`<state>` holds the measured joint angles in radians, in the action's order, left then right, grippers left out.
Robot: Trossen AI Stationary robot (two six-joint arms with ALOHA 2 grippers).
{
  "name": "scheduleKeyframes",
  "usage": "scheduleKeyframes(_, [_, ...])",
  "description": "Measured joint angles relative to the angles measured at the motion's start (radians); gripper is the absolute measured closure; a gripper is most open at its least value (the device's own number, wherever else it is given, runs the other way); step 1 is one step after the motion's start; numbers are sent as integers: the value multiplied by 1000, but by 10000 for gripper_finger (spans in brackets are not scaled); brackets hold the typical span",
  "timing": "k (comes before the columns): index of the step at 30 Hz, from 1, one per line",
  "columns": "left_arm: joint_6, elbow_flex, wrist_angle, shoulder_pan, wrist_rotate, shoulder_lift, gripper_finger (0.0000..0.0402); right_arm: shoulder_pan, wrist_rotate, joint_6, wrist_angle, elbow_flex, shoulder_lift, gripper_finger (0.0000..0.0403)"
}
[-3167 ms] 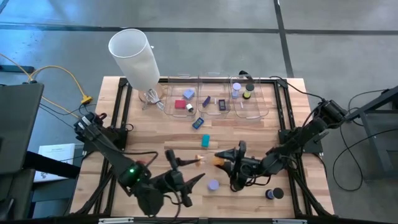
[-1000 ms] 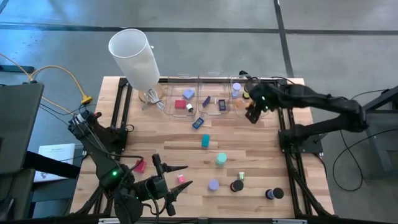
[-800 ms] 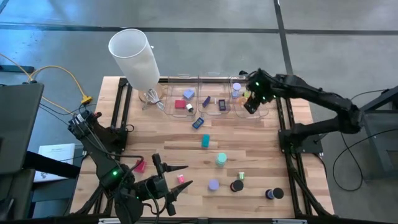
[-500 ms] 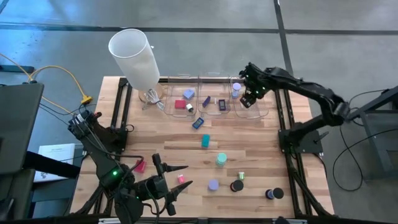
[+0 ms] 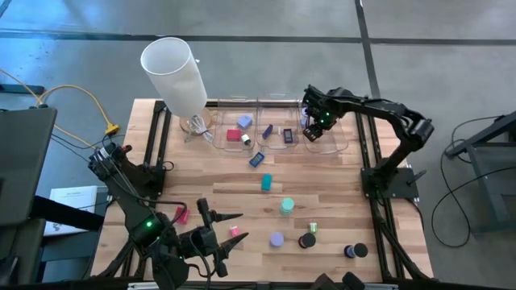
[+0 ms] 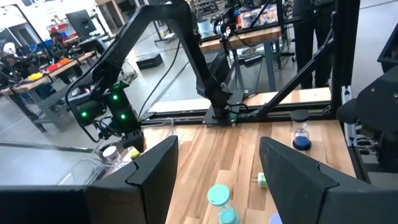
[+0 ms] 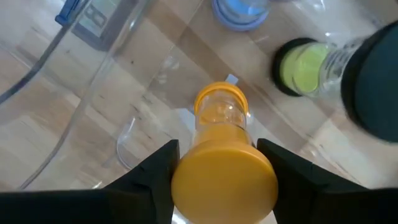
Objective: Pick & Place Office items
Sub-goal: Put the yellow hourglass into the right transparent bin
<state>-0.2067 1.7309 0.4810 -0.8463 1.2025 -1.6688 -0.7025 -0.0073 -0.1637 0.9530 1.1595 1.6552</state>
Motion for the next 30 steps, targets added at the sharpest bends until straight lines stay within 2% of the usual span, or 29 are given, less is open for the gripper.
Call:
scheduleKeyframes(4, [-29, 0, 14, 0, -6, 0, 184, 1, -34, -18, -21, 0, 1, 205])
scheduleKeyframes(11, [-34, 0, 17, 0, -45, 0, 184, 3, -46, -47, -37, -4, 6, 119])
scheduleKeyframes(16, [-34, 0, 17, 0, -49, 0, 184, 2, -45, -7, -33, -4, 6, 81])
scheduleKeyframes(25, [-33, 0, 20, 0, -49, 0, 184, 2, 0, 11, -6, -4, 5, 71])
scheduleKeyframes(30, [-33, 0, 20, 0, -49, 0, 184, 7, 46, 9, 70, 36, 5, 71])
